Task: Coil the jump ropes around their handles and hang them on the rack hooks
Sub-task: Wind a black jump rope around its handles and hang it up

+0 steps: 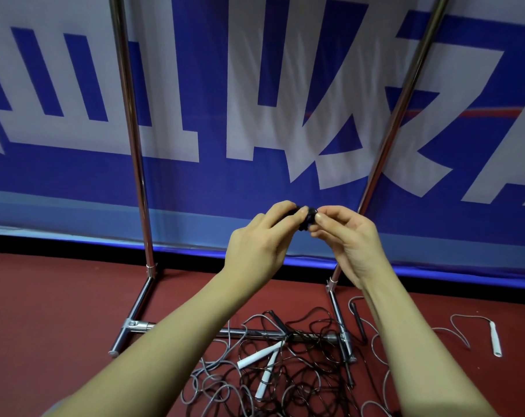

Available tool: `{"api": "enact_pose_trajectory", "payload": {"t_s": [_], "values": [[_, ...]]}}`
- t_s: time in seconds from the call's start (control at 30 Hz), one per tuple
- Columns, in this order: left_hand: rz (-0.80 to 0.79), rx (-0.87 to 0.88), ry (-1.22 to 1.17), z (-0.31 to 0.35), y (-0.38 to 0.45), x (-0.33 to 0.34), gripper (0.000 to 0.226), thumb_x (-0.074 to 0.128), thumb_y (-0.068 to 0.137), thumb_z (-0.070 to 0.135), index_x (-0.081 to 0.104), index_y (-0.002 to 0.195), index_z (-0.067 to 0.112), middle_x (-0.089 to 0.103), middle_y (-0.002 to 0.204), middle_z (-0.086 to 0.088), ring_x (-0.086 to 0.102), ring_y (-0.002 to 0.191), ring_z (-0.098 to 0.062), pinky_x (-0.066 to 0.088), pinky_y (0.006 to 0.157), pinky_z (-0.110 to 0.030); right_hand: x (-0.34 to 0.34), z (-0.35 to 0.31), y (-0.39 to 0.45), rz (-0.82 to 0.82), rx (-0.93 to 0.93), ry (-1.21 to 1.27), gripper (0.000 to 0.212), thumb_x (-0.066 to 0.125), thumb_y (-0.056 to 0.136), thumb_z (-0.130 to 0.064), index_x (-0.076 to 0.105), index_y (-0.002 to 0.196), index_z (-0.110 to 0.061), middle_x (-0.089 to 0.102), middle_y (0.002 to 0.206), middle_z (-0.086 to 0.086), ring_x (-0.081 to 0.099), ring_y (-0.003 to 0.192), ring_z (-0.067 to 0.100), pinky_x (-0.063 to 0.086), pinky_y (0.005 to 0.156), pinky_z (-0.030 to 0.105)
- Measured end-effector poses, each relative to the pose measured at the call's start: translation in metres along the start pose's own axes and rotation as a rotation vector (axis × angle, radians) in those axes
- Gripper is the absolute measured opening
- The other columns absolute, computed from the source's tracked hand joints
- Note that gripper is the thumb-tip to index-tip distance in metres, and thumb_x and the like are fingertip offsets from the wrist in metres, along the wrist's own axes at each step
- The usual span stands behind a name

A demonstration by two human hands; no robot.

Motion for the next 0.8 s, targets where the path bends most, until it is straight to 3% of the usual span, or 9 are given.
{"api": "enact_pose_trajectory", "payload": {"t_s": [0.07,0.2,0.37,0.47,0.57,0.7,0.8], "values": [[0.049,0.024,0.075,-0.001,0.002,0.001,0.030,0.054,0.092,0.018,0.061,0.120,0.027,0.057,0.115,0.010,0.058,0.062,-0.021,0.039,0.032,-0.028,0.003,0.004,0.001,0.044,0.011,0.006,0.007,0.068,0.077,-0.008,0.064,0.082,-0.004,0.066,0.072,0.006,0.063,0.064,0.014,0.052,0.067,0.022],[0.128,0.112,0.204,0.000,0.001,0.005,0.031,0.071,0.082,0.011,0.072,0.113,0.019,0.069,0.105,0.004,0.053,0.055,-0.020,0.033,0.033,-0.024,0.007,0.009,0.004,0.126,0.037,0.007,0.012,0.063,0.085,0.004,0.059,0.077,-0.005,0.062,0.069,0.007,0.060,0.060,0.015,0.051,0.062,0.021],[0.149,-0.017,0.205,-0.002,0.005,0.008,0.042,0.051,0.089,0.037,0.065,0.120,0.012,0.069,0.098,-0.003,0.063,0.063,-0.017,0.035,0.036,-0.021,0.010,0.010,0.007,0.186,0.085,0.105,0.017,0.060,0.085,0.009,0.055,0.075,-0.004,0.059,0.064,0.005,0.058,0.054,0.012,0.051,0.056,0.021],[0.102,-0.017,0.325,-0.003,0.003,0.017,0.047,0.044,0.090,0.039,0.068,0.118,0.010,0.064,0.075,-0.003,0.057,0.056,-0.021,0.027,0.036,-0.021,0.010,0.011,0.007,0.203,0.048,0.059,0.018,0.060,0.085,0.009,0.055,0.074,-0.004,0.058,0.067,0.005,0.059,0.054,0.011,0.051,0.058,0.021],[0.100,-0.001,0.360,-0.006,0.001,0.020,0.048,0.042,0.092,0.039,0.066,0.123,0.013,0.057,0.068,-0.003,0.050,0.052,-0.020,0.022,0.040,-0.021,0.009,0.011,0.006,0.208,0.038,-0.005,0.019,0.060,0.085,0.010,0.056,0.074,-0.004,0.057,0.072,0.009,0.059,0.056,0.012,0.052,0.061,0.022],[0.054,-0.010,0.282,-0.005,-0.001,0.017,0.046,0.040,0.091,0.040,0.056,0.133,0.025,0.055,0.075,-0.004,0.048,0.046,-0.019,0.021,0.039,-0.020,0.009,0.011,0.005,0.243,0.027,-0.035,0.020,0.059,0.086,0.011,0.056,0.073,-0.004,0.058,0.071,0.008,0.059,0.054,0.011,0.051,0.060,0.023],[0.022,0.035,0.270,-0.005,-0.003,0.016,0.045,0.052,0.090,0.030,0.055,0.134,0.032,0.054,0.078,-0.006,0.046,0.046,-0.021,0.019,0.041,-0.022,0.009,0.013,0.003,0.274,0.018,-0.101,0.019,0.058,0.088,0.008,0.057,0.075,-0.006,0.059,0.071,0.008,0.059,0.052,0.009,0.050,0.060,0.022]]}}
Point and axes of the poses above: each hand's wrist, its own y-axis towards the middle knuckle, its own x-axis out of the palm, z = x × y, the point moved 3 cm from there along y, towards the middle knuckle
